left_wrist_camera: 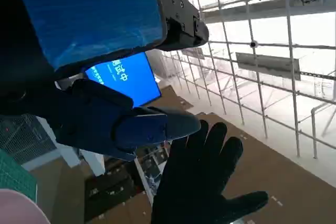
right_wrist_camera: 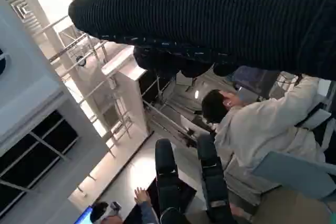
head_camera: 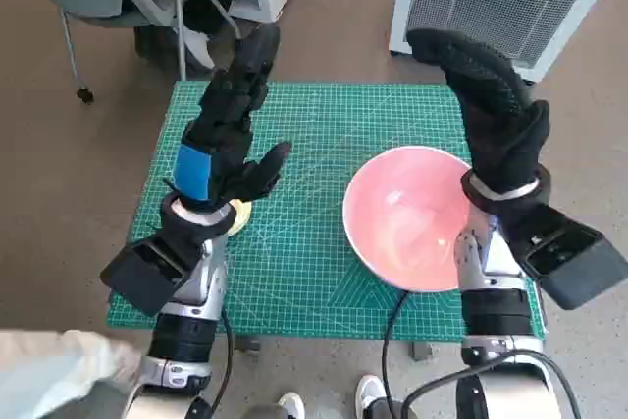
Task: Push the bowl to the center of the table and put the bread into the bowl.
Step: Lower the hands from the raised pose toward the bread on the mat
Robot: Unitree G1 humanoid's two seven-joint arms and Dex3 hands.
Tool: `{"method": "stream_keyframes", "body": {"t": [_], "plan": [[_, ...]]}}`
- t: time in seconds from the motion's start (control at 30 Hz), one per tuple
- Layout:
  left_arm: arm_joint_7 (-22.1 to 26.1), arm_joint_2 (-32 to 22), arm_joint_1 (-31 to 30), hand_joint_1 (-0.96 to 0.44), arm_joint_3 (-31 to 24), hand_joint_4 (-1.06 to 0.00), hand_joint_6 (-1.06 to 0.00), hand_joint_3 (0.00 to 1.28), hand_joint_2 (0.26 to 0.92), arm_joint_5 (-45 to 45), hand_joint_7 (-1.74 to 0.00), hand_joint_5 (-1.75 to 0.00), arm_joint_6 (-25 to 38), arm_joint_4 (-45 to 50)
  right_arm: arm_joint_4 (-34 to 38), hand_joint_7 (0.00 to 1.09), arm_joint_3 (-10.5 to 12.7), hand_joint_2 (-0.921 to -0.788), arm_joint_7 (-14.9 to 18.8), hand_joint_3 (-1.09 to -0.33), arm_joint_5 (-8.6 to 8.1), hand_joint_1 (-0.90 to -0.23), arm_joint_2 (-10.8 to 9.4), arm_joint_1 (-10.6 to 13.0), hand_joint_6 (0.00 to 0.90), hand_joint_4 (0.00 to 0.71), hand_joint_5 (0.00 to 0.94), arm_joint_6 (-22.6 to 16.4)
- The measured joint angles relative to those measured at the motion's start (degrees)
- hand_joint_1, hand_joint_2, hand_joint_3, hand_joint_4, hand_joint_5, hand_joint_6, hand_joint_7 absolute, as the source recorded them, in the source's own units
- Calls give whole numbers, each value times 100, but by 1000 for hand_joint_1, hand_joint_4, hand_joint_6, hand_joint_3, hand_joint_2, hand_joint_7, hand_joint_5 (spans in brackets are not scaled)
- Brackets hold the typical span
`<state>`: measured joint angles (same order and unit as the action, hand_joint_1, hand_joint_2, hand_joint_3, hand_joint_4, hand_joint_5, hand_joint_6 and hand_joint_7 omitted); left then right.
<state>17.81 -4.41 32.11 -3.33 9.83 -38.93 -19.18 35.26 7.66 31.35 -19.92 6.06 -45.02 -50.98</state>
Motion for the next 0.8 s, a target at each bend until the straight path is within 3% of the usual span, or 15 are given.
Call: {"method": "stream_keyframes", "body": {"t": [0.27, 0.53, 0.8], "plan": [[69, -8, 30, -649, -4, -160, -295, 383, 921, 30, 0, -1, 0, -53, 51, 625, 7, -921, -2, -772, 1, -579, 7, -3, -1, 237, 15, -9], [105, -8, 30, -644, -10, -160, -296, 382, 921, 79, 0, -1, 0, -64, 67, 618, 10, -921, -24, -780, 14, -562, 10, -2, -1, 237, 13, -33], [109, -6, 30, -645, -8, -160, -295, 382, 921, 115, 0, 0, 0, -64, -48, 590, 96, -921, -89, -843, 13, -568, 77, 59, -1, 216, 3, -33]]}}
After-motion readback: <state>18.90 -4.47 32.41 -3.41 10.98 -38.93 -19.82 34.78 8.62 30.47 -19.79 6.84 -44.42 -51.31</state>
